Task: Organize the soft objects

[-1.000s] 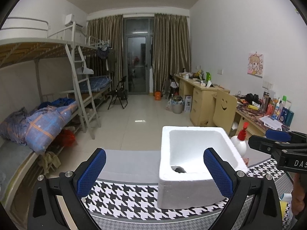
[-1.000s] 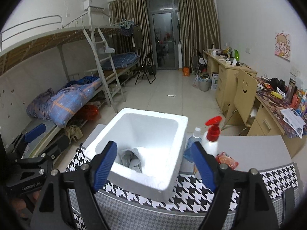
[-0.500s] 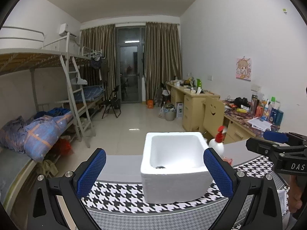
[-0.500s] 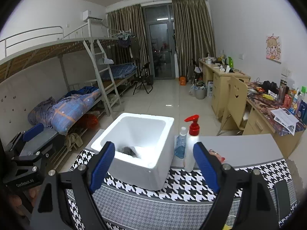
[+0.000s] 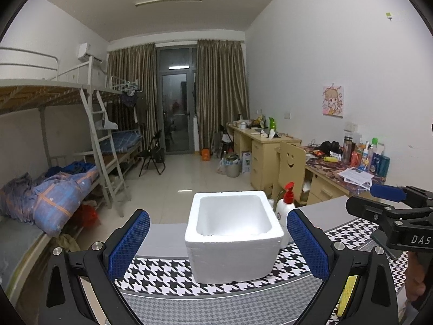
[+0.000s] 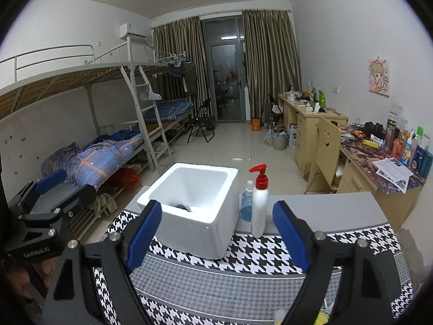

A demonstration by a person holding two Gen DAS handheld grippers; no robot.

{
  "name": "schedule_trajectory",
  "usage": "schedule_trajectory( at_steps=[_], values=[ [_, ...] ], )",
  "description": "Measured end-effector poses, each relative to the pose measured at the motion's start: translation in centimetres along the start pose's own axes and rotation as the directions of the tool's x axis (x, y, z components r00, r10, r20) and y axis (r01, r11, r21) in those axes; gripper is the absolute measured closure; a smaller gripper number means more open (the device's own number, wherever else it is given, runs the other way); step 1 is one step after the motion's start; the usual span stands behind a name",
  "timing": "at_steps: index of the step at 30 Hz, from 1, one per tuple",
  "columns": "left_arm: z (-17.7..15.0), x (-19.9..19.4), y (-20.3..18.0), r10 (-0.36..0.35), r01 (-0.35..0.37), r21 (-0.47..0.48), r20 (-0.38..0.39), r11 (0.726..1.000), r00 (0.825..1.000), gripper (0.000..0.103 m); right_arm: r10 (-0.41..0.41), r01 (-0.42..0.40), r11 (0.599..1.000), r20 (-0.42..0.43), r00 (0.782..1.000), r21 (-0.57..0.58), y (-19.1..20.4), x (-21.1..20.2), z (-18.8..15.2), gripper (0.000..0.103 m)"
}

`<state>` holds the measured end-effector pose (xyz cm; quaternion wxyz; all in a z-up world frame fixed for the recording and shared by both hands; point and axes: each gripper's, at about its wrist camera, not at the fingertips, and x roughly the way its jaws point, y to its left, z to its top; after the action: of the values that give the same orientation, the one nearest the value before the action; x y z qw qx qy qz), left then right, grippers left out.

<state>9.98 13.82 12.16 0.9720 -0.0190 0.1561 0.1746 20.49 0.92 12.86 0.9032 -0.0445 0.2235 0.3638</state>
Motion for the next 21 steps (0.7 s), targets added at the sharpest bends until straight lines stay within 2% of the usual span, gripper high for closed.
schedule_trajectory(
  at_steps=[11,21],
  values=[
    [-0.3,-1.8,-1.7,-0.054,0.053,0.024,0.024,0.998,0.998,0.001,-0.01,0.011,1.0,0.044,0.999,-0.025,0.1,-3.7,-0.6,0.014],
    [-1.9,-3.4,-3.7,-0.136,0.135,0.025,0.03,0.991,0.99,0.001,-0.038,0.039,0.999,0.058,0.998,-0.025,-0.3,-5.3,-2.8,0.011]
  ],
)
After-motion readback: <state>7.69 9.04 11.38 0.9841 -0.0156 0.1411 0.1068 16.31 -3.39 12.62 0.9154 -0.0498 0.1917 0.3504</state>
